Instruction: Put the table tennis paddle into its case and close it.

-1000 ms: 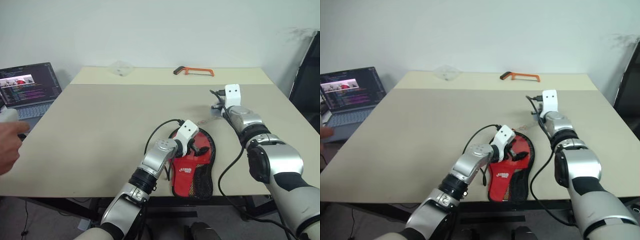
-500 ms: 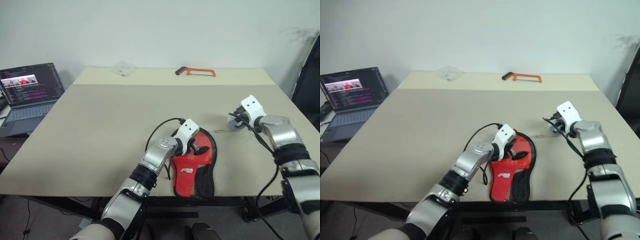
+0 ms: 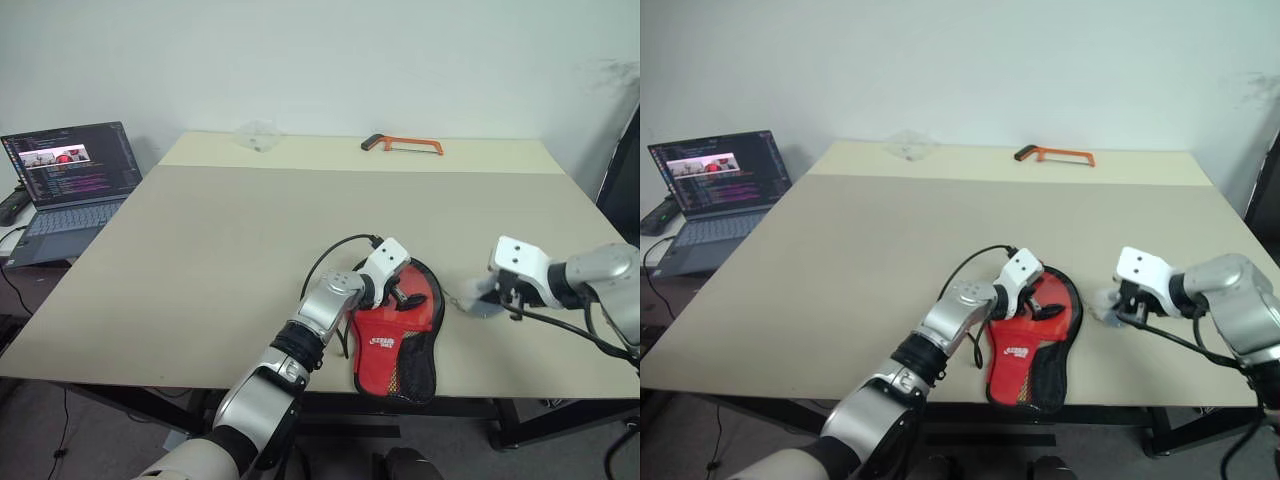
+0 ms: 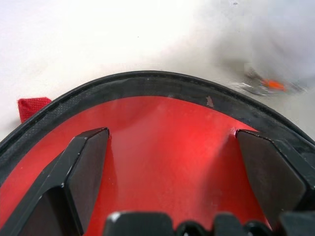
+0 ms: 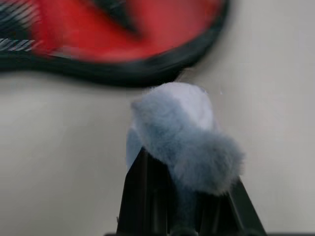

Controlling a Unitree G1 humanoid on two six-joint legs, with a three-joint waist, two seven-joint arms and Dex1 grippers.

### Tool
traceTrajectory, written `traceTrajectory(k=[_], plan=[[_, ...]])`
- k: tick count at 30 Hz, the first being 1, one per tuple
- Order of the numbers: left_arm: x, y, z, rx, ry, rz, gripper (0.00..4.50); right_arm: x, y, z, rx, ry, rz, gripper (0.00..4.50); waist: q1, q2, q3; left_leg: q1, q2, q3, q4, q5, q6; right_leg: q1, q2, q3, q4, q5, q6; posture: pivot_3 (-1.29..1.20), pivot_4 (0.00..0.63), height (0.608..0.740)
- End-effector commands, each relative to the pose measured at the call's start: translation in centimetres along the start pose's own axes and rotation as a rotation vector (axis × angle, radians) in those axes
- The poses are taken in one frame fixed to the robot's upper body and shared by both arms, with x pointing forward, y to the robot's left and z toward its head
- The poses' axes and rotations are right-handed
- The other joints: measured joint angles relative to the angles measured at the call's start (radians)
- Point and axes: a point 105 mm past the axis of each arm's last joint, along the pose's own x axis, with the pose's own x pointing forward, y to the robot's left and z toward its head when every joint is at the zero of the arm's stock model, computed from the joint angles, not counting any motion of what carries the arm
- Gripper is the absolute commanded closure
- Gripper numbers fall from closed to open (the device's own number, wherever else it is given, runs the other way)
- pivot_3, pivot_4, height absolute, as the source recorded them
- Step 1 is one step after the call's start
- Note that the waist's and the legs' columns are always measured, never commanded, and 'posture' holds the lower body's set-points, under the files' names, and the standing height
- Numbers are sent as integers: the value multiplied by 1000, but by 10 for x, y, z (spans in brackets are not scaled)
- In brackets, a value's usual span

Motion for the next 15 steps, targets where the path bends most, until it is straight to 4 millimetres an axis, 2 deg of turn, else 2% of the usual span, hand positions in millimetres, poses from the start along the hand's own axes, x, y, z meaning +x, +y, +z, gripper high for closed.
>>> traceTrajectory(k=[1, 3, 10, 15], plan=[[2, -7, -50, -76, 163, -19, 0, -4, 29, 8, -91, -16, 139, 4326, -1, -1, 0, 0, -2, 0, 0, 0, 0, 0, -1, 0, 0, -1, 1, 0, 150, 740], [2, -7, -49, -75, 164, -20, 0, -4, 44, 9, -109, -25, 197, 4328, -1, -2, 0, 0, -4, -1, 0, -1, 2, 3, -3, 0, 0, -2, 2, 0, 150, 740], [0, -4, -52, -65, 180, -16, 0, -11, 75, 26, -125, -129, 345, 4330, -1, -7, 3, 0, -5, -4, 0, -2, 2, 4, -5, -2, -1, -2, 3, 0, 150, 740], [0, -1, -52, -55, 188, -15, 0, -17, 117, 42, -159, -211, 515, 4330, 0, -10, 5, 0, -5, -5, 0, -2, 2, 4, -5, -3, -2, -2, 2, 0, 150, 740]])
